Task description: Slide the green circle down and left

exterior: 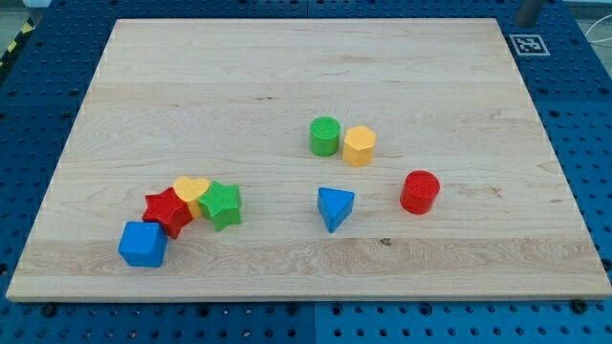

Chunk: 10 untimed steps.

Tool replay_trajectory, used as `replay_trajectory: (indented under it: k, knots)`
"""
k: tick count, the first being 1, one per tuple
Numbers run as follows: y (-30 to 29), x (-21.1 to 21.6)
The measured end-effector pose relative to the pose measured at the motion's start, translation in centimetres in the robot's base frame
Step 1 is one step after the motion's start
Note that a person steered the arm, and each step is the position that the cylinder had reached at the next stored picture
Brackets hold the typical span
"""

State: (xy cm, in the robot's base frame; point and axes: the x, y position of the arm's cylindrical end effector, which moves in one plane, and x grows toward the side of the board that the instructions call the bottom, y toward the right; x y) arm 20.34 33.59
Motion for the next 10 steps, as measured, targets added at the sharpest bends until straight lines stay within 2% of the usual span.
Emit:
replay_trajectory:
  k: [2, 3, 4, 6, 9, 10]
  knots:
    - [-0.7, 1.6]
    - [-6.5, 3.0]
    - [-10.0, 3.9]
    - [-17.0, 9.3]
    - [-20.7, 16.5]
    - [-24.6, 17.3]
